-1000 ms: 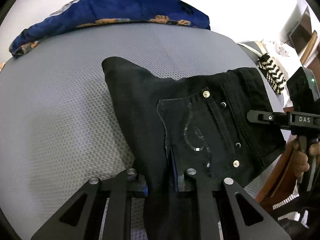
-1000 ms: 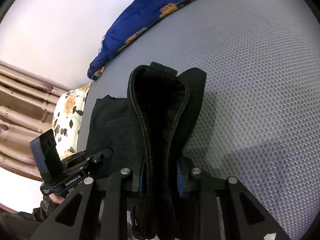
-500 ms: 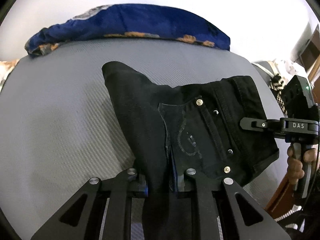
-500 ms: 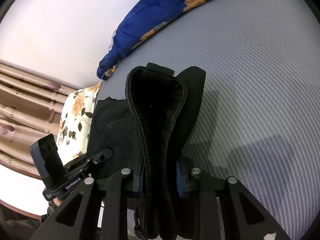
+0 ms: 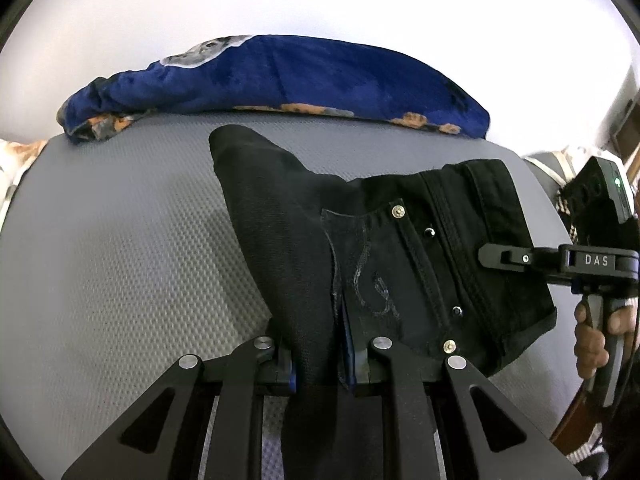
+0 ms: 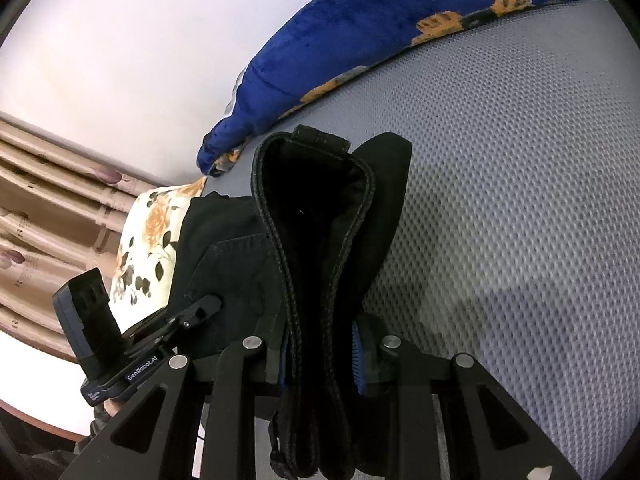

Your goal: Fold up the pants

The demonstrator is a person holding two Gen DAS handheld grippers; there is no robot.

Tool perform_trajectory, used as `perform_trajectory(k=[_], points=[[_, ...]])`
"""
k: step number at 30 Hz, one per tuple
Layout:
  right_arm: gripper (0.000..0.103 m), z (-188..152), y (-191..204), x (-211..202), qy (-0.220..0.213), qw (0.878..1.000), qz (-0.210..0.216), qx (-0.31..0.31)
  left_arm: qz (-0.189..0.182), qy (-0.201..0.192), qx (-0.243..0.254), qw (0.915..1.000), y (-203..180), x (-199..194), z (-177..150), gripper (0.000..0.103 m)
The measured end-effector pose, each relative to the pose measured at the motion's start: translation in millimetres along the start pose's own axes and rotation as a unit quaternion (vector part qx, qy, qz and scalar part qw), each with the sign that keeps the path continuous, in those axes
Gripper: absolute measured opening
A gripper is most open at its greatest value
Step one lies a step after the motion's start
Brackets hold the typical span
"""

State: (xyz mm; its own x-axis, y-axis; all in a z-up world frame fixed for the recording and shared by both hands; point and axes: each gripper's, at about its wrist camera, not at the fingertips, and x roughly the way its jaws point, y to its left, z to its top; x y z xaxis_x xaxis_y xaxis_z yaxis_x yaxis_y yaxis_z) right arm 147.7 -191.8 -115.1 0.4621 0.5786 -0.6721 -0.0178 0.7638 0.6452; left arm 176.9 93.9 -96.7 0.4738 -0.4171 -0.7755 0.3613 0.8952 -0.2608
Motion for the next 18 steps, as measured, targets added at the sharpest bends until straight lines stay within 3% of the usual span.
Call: perform_trajectory(k=[12,18], points=[[0.023,25,3,16,-0.009,1.0,-0.004,0.008,0.003,-0.011,-0.003,0.9999,17,16,26,0.017],[0.023,30,-7,33,-0.008,0.999,-0.03,0.014,0.007,0.007,-0.01,0.9999,29,38,23,0.018]])
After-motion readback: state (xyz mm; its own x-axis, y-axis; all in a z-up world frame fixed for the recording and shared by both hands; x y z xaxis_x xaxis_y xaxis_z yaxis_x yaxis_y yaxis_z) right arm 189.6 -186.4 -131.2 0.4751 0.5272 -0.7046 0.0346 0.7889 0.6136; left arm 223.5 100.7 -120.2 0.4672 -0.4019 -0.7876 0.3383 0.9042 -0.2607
